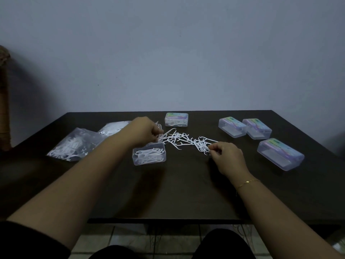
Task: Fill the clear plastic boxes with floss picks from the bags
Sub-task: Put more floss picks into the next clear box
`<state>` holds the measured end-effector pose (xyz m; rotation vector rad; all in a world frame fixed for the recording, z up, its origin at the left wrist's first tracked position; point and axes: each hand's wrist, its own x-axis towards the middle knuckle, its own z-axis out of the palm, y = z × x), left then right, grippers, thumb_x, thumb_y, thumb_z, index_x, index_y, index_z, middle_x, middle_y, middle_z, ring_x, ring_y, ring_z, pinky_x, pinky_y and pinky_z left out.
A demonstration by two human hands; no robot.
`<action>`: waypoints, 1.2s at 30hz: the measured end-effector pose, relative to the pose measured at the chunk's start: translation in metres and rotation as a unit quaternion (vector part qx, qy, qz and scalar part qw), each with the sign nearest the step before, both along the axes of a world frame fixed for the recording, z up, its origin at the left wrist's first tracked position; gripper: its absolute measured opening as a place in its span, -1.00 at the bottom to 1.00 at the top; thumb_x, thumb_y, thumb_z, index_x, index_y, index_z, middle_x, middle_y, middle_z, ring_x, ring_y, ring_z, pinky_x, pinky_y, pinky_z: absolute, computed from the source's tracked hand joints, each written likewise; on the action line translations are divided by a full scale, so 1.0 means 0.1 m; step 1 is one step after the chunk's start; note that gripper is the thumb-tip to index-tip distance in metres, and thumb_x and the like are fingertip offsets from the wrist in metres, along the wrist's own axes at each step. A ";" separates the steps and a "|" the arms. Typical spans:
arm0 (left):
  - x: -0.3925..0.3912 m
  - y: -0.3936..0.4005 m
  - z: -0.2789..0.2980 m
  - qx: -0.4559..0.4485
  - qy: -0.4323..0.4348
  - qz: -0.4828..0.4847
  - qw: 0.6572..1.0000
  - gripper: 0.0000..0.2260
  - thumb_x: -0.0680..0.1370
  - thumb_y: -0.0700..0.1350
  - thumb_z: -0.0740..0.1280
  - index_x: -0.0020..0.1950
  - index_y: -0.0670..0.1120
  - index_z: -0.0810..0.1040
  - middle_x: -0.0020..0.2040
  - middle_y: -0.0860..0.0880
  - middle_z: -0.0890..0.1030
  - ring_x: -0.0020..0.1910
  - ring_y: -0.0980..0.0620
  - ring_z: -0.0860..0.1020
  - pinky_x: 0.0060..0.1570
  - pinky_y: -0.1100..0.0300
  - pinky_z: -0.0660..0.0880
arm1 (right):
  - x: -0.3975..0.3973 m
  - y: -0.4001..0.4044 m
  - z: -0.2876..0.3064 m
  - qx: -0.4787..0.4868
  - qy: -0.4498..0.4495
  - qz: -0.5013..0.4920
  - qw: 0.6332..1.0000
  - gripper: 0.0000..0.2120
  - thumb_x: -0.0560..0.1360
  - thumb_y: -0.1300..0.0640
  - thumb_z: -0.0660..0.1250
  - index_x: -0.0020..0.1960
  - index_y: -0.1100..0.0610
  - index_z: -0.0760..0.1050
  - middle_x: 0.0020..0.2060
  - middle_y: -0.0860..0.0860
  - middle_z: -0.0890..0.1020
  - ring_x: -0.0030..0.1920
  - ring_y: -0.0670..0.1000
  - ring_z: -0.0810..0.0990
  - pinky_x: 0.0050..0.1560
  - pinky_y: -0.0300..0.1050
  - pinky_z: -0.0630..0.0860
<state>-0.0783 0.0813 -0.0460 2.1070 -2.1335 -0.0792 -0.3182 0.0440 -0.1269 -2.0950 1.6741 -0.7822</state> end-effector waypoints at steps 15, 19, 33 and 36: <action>0.24 0.35 -0.85 -0.231 0.228 0.058 0.944 -0.35 0.38 0.21 0.28 0.45 0.04 0.36 0.34 0.03 0.48 0.30 0.05 0.41 0.35 0.00 0.23 | 0.08 0.06 0.02 -0.020 0.026 0.018 0.999 -0.77 0.56 0.15 0.27 0.18 0.05 0.57 0.11 0.00 0.61 0.15 0.01 0.51 0.26 0.06 0.41; 0.24 0.35 -0.92 -0.159 0.215 0.073 0.961 -0.01 0.22 0.34 0.29 0.56 0.09 -0.02 0.50 0.04 0.24 0.47 0.02 0.19 0.43 -0.08 0.10 | 0.18 0.09 0.05 -0.046 -0.011 0.038 0.998 -0.79 0.55 0.17 0.29 0.15 0.08 0.60 0.10 0.01 0.62 0.16 0.02 0.52 0.26 0.09 0.39; 0.31 0.25 -1.01 -0.173 0.317 0.052 0.931 0.07 0.31 -0.03 0.57 0.56 0.04 -0.13 0.55 -0.03 0.03 0.52 0.04 0.07 0.47 0.02 0.16 | 1.19 0.05 0.18 -0.202 0.097 0.233 0.946 -0.74 0.57 0.09 0.22 0.20 -0.01 0.58 0.17 -0.09 0.60 0.20 0.03 0.43 0.02 -0.08 0.13; 0.32 0.24 -1.02 -0.173 0.313 0.051 0.932 0.06 0.31 -0.02 0.57 0.56 0.05 -0.13 0.54 -0.01 0.04 0.50 0.03 0.12 0.45 -0.01 0.21 | 1.13 0.00 0.08 -0.187 0.057 0.196 0.961 -0.73 0.56 0.09 0.24 0.22 0.02 0.56 0.23 -0.07 0.54 0.26 0.01 0.38 0.14 -0.05 0.18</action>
